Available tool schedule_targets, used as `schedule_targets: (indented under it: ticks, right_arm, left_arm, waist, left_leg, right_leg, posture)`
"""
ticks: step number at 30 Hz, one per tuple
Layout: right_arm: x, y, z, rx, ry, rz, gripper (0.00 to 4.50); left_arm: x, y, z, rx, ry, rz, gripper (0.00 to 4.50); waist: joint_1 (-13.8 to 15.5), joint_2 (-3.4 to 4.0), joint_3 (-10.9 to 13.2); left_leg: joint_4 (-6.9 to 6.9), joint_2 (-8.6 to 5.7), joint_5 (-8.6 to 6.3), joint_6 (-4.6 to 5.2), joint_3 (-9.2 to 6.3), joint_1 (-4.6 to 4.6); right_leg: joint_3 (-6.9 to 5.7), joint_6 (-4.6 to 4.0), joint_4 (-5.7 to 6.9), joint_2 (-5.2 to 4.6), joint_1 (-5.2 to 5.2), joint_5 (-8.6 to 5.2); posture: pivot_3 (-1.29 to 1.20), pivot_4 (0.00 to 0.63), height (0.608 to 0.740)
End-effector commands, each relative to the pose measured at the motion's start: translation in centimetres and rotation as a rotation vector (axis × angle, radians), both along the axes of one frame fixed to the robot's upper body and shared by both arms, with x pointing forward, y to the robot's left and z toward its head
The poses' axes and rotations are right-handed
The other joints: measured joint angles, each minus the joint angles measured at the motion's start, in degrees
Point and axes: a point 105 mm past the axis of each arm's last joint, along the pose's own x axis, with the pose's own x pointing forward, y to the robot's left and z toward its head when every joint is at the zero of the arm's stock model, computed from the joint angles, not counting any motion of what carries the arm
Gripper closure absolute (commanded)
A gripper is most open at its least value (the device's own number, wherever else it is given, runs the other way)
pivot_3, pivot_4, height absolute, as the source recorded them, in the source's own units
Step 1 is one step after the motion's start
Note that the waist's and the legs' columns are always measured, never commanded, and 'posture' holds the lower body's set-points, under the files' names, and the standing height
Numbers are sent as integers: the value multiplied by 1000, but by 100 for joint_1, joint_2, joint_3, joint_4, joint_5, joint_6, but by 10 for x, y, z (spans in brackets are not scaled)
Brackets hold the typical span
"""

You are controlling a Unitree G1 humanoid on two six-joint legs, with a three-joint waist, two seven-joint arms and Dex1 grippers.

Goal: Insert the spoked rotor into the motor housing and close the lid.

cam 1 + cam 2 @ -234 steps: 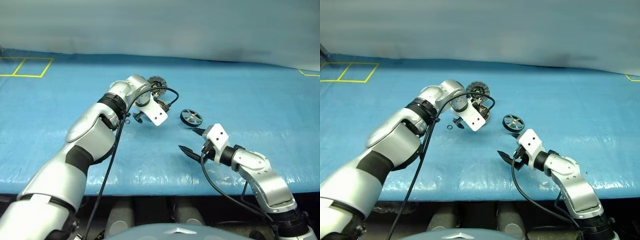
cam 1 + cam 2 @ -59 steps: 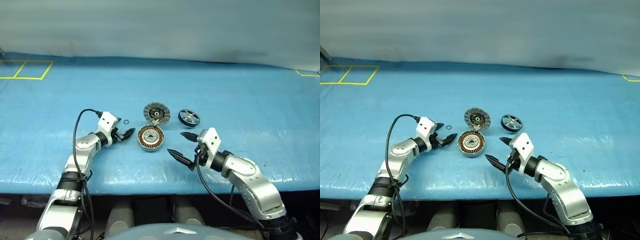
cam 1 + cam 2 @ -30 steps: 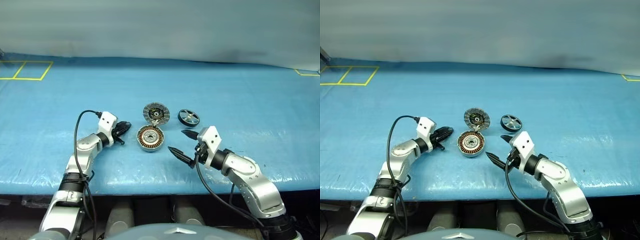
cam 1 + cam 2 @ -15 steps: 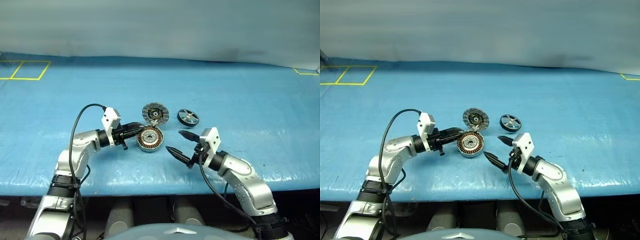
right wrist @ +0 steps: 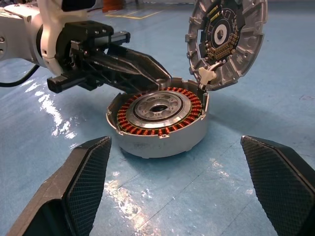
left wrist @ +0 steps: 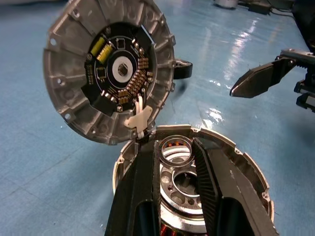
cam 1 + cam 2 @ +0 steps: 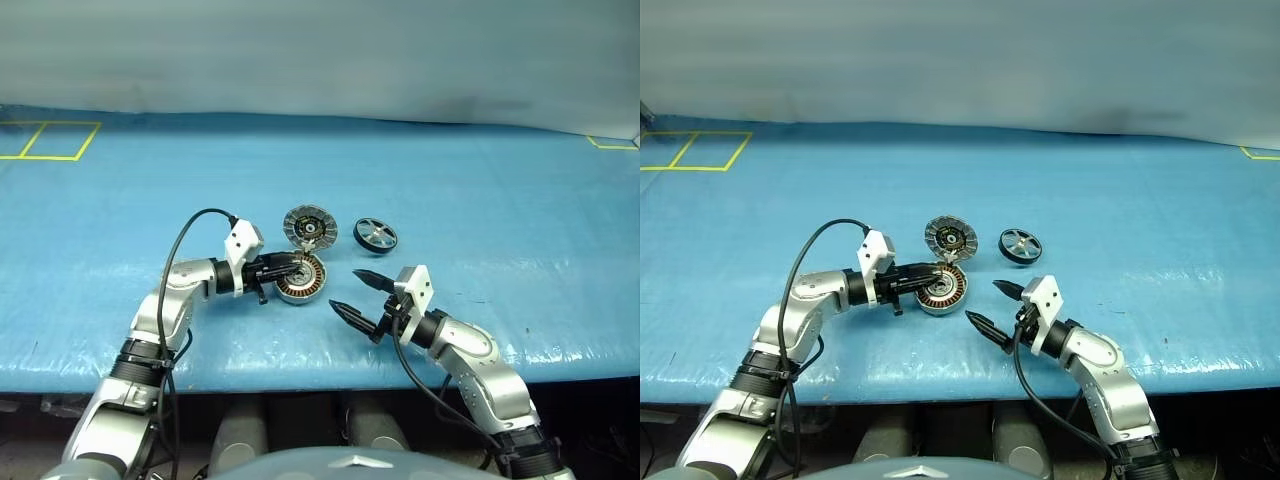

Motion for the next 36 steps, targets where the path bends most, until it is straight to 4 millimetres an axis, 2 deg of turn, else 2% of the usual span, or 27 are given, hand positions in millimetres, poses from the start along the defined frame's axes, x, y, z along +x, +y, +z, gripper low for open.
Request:
schedule_targets:
  ticks: [1,13,24,36]
  right_arm:
    - [-1,2,8,8,-36,10,0]
    - [1,0,8,0,-45,-9,0]
    - [3,-2,6,-15,-44,-19,0]
    - [4,-1,5,-20,-40,-15,0]
  left_arm:
    - [4,-4,5,37,-55,-28,3817]
    - [7,-4,-2,65,-50,-34,3817]
    - [6,4,5,32,-52,-14,3817]
    - [2,0,12,-24,-30,-45,3817]
  waist:
    - [2,0,0]
    - [1,0,0]
    - [0,0,0]
    - [0,0,0]
  left_leg:
    - [0,0,0,0,0,0]
    - [0,0,0,0,0,1]
    - [0,0,0,0,0,1]
    - [-1,0,0,0,0,0]
  right_leg:
    - [0,0,0,0,0,0]
    - [0,0,1,0,1,0]
    - [0,0,0,0,0,0]
    - [0,-1,0,0,-1,0]
  posture:
    - [0,150,740]
    - [0,150,740]
    - [0,150,740]
    - [0,150,740]
